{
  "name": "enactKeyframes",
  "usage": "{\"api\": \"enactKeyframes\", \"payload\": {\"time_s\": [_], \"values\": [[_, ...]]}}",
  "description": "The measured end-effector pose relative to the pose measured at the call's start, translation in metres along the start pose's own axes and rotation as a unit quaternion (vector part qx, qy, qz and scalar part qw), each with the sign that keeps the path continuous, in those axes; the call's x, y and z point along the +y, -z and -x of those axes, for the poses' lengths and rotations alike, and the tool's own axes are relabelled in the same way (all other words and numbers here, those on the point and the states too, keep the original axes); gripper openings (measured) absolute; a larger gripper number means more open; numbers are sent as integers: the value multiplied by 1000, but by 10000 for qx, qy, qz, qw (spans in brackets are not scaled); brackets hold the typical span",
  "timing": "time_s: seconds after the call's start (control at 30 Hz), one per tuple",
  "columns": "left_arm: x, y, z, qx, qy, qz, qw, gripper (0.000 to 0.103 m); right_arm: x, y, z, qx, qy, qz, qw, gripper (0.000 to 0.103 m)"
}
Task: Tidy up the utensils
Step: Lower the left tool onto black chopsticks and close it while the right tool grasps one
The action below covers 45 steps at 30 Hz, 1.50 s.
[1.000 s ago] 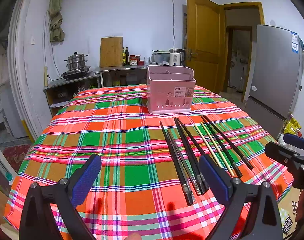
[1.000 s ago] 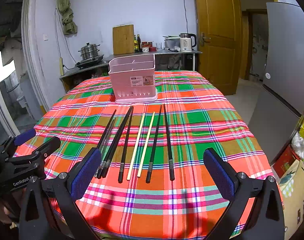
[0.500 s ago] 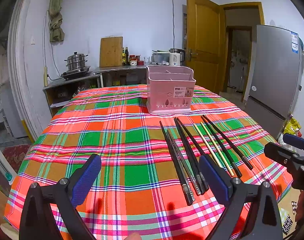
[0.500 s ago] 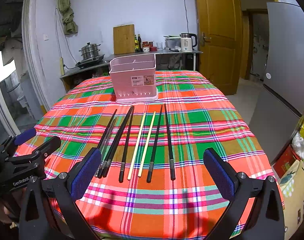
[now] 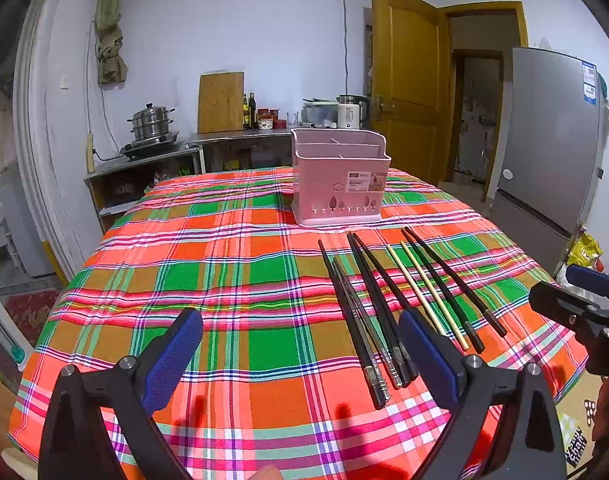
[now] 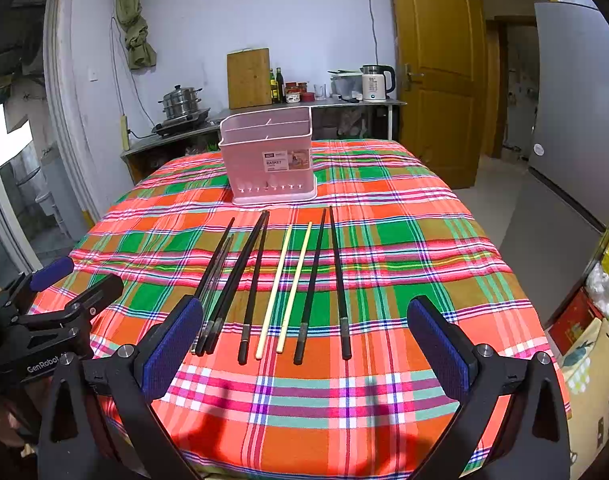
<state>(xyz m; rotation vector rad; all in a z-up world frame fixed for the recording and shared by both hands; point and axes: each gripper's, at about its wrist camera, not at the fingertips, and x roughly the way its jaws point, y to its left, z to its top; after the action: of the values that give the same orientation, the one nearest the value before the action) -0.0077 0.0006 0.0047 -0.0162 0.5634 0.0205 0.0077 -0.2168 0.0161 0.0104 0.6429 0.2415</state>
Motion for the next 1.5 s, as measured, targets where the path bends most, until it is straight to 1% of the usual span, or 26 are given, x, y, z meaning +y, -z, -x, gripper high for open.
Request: {"api": "enactKeyframes", "payload": {"time_s": [0.27,0.37,0.4,0.53,0.6,0.67,0.73,0.83,0.9,0.93,0.97,1.0,1.03,1.07,1.1,1.13,1.17,1.2,1.23,1.27,1.33,1.4,1.47,1.5], "values": [[-1,3,-7,82,-24,-30,10000,99,-1,1,-4,59,-40,-10,10000,102],[-2,5,-14,212,37,-89,9997,99,-4,2,-10,113,-58,-2,9999,102],[-2,4,-19,293,106,-92,9995,99,-5,1,-12,124,-77,-1,9999,102],[1,1,-42,610,186,-40,9980,99,-9,-3,-24,203,-176,-10,9996,102],[7,-6,-56,723,196,40,9972,95,-11,-7,-33,264,-205,38,9994,102],[11,-14,-74,883,112,77,9960,80,-15,-12,-43,351,-180,73,9992,102],[15,-21,-94,1112,73,57,9938,79,-20,-19,-55,442,-180,101,9988,102],[23,-33,-125,1424,326,262,9889,78,-28,-31,-76,602,-179,105,9980,102],[24,-41,-139,1499,430,317,9873,76,-35,-38,-90,698,-159,57,9974,102],[23,-46,-148,1556,501,284,9861,73,-38,-41,-97,761,-167,16,9970,101],[21,-50,-154,1575,558,255,9856,70,-43,-46,-108,864,-159,-19,9961,97],[19,-55,-162,1566,617,233,9855,70,-46,-50,-117,940,-154,-41,9954,94],[18,-59,-169,1583,614,237,9852,70,-49,-54,-127,1027,-158,-55,9946,86],[17,-61,-175,1619,658,259,9843,68,-50,-57,-134,1094,-171,-64,9938,75],[16,-64,-183,1671,744,299,9827,65,-53,-61,-146,1219,-177,-81,9923,70],[14,-67,-191,1719,779,319,9815,59,-56,-63,-156,1324,-176,-68,9910,61],[13,-69,-197,1753,799,314,9808,55,-57,-66,-163,1376,-186,-43,9903,53],[12,-71,-203,1782,828,307,9800,54,-57,-67,-172,1448,-197,8,9893,50],[11,-72,-209,1828,867,328,9788,49,-57,-69,-178,1497,-213,61,9885,47],[11,-73,-213,1874,904,352,9775,42,-57,-69,-183,1537,-228,89,9878,40],[10,-73,-221,1972,929,357,9753,37,-56,-70,-193,1643,-264,117,9860,36],[9,-73,-227,2027,942,328,9741,33,-57,-71,-199,1697,-260,152,9850,34],[6,-72,-232,2109,916,265,9728,28,-59,-71,-205,1768,-280,166,9837,29],[5,-71,-235,2145,939,242,9719,26,-60,-71,-209,1800,-295,156,9831,29]]}}
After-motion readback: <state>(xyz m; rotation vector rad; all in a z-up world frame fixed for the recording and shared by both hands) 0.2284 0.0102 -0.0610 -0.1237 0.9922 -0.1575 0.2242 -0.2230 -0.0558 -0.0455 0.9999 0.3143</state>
